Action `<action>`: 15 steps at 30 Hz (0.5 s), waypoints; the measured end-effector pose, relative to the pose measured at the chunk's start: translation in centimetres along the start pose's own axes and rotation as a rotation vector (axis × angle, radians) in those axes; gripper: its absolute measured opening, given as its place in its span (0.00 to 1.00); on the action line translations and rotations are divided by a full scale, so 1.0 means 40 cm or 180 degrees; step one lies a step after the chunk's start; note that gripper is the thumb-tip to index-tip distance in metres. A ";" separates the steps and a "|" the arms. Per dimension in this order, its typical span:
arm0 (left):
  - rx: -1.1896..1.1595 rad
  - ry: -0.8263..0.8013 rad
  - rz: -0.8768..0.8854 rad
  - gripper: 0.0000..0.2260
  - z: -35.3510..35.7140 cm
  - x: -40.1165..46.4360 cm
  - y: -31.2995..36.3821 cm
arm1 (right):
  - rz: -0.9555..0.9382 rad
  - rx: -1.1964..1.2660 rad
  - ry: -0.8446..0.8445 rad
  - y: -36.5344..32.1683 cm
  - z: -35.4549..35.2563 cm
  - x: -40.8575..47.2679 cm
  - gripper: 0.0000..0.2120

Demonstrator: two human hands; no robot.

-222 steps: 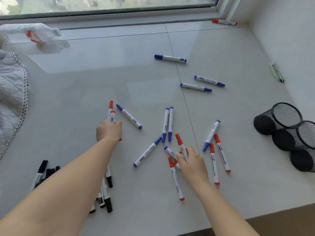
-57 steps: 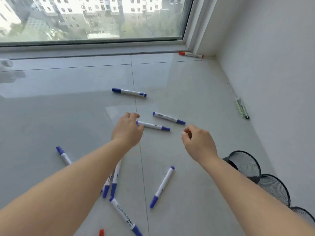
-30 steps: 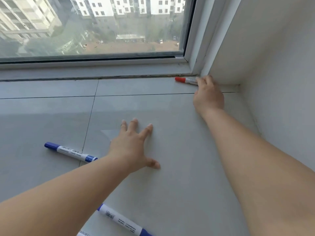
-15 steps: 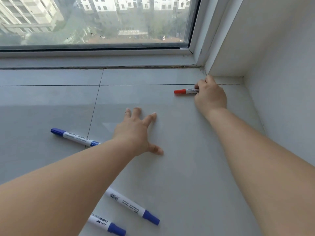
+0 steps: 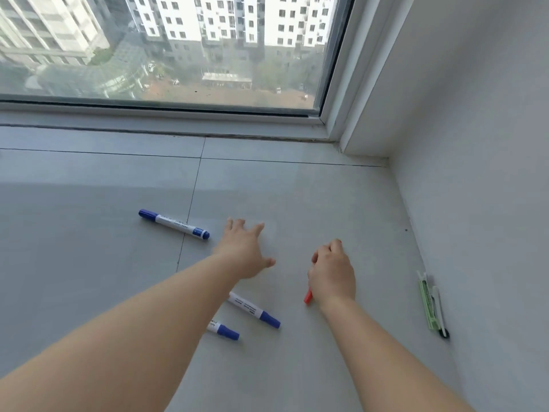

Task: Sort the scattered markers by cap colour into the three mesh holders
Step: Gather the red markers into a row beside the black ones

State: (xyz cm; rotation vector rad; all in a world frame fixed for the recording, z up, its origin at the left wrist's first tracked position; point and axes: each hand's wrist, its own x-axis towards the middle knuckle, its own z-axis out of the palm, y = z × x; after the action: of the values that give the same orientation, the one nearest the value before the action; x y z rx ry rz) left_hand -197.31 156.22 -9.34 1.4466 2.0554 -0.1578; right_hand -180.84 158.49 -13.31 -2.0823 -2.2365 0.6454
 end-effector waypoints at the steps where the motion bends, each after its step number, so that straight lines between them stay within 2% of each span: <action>1: -0.0176 0.0085 -0.0009 0.34 -0.014 -0.030 -0.012 | 0.0115 0.0067 -0.0060 -0.001 -0.007 -0.014 0.09; 4: -0.0461 0.0406 0.0062 0.28 -0.070 -0.148 -0.078 | 0.0392 0.0394 -0.0168 -0.024 -0.041 -0.075 0.10; 7: -0.0553 0.0564 0.0182 0.22 -0.095 -0.290 -0.171 | 0.0413 0.0703 -0.0005 -0.082 -0.066 -0.163 0.14; 10: -0.0754 0.0663 0.0056 0.19 -0.068 -0.452 -0.281 | 0.0350 0.1420 0.0021 -0.180 -0.064 -0.307 0.16; 13: -0.0982 0.0720 -0.0181 0.16 0.002 -0.608 -0.399 | 0.0455 0.2108 -0.0313 -0.274 -0.019 -0.505 0.16; 15: -0.1110 0.0844 -0.0349 0.15 0.053 -0.703 -0.486 | 0.0418 0.2335 -0.0664 -0.327 0.039 -0.646 0.11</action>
State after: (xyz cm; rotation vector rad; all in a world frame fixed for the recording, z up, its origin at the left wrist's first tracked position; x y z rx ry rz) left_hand -207.63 124.78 -0.51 1.1898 2.2364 0.3508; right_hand -190.84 132.93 -3.91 -1.8244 -1.5632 1.4731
